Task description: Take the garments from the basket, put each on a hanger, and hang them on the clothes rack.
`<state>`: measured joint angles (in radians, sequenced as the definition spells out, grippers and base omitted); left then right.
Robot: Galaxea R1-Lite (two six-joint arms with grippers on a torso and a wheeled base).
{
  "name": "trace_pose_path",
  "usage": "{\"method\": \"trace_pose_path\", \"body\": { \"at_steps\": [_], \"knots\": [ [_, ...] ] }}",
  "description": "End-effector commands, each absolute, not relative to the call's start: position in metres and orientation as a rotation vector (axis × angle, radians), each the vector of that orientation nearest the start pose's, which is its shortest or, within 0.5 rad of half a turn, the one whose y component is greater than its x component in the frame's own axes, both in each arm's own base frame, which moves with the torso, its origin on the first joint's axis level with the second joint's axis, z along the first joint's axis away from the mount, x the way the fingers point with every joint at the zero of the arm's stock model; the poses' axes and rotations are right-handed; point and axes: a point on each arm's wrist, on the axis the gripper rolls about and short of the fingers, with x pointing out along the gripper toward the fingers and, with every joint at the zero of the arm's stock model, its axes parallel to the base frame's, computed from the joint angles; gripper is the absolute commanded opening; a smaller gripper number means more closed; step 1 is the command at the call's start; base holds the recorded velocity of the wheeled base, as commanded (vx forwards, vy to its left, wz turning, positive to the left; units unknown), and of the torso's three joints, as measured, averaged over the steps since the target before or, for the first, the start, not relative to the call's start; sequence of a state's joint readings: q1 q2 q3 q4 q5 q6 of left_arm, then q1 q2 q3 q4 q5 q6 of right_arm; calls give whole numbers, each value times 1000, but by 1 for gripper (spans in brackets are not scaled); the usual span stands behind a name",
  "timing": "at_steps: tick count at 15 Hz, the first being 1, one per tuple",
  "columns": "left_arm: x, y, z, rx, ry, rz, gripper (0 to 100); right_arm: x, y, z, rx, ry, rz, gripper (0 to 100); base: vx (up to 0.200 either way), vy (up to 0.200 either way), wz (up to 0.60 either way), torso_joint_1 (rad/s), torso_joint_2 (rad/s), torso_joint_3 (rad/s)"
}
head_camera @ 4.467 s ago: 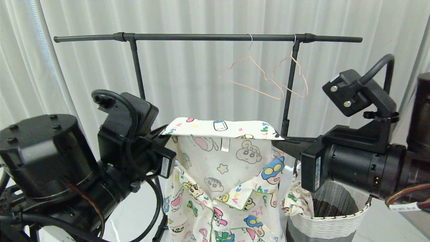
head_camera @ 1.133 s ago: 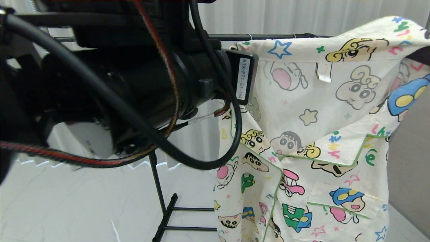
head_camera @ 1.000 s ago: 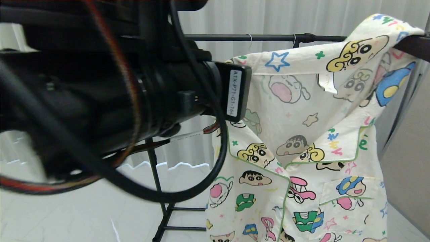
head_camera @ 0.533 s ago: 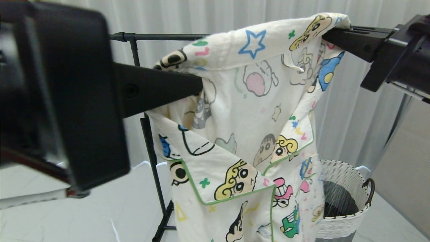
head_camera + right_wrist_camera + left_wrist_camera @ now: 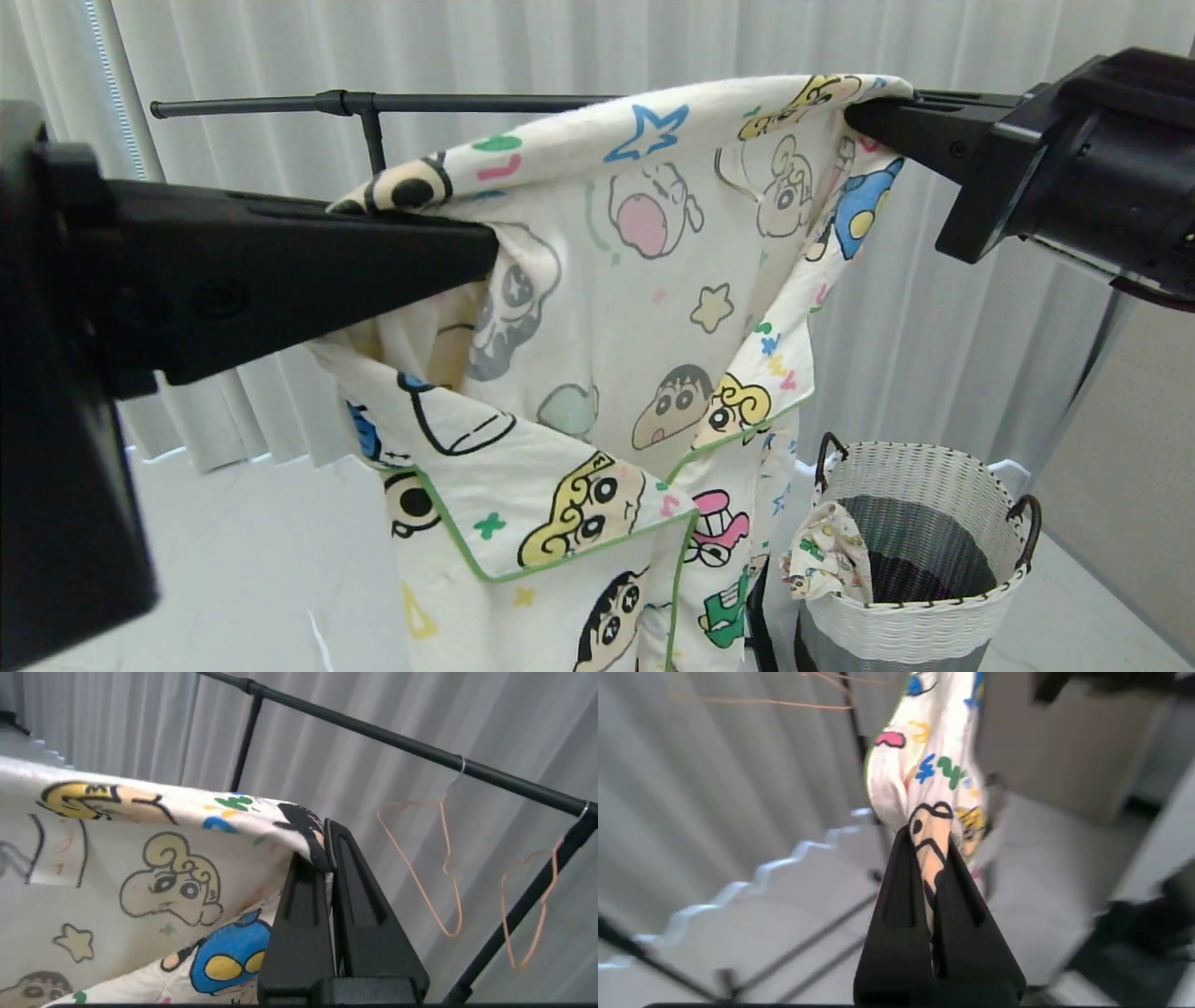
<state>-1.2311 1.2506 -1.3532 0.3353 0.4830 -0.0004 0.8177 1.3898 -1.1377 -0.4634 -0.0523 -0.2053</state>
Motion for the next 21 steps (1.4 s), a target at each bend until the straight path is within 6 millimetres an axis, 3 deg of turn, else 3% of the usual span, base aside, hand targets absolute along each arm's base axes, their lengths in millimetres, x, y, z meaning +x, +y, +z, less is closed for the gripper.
{"method": "trace_pose_path", "body": {
  "at_steps": [1,4,8,12,21],
  "knots": [
    [74,-149,351,243,143,-685,0,160,162,350,-100,-289,707,0,0,0,0,0,0,0],
    [95,-146,358,272,58,-575,0,152,141,362,-109,-342,656,0,0,0,0,0,0,0],
    [120,-163,365,282,-73,-501,0,134,125,365,-131,-326,659,0,0,0,0,0,0,0],
    [126,-170,358,330,-107,-493,0,119,122,353,-173,-268,713,0,0,0,0,0,0,0],
    [125,-168,360,323,-115,-490,0,125,127,349,-204,-242,701,0,0,0,0,0,0,0]
  ]
}}
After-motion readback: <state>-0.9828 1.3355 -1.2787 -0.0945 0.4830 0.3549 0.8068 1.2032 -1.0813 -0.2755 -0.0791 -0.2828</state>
